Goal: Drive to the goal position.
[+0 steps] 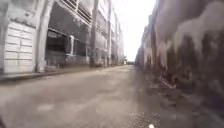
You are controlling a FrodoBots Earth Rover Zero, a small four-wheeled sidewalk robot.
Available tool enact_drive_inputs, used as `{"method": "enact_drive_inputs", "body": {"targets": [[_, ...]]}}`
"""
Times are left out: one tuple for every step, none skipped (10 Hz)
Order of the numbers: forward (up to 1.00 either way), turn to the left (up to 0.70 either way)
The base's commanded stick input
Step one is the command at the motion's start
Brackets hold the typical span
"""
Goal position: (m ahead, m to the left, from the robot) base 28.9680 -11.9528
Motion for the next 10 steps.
{"method": "enact_drive_inputs", "body": {"targets": [[0.50,0.00],[0.50,0.00],[0.50,0.00],[0.50,0.00],[0.50,0.00],[0.50,0.00],[0.50,0.00],[0.50,0.00],[0.50,0.00],[0.50,0.00]]}}
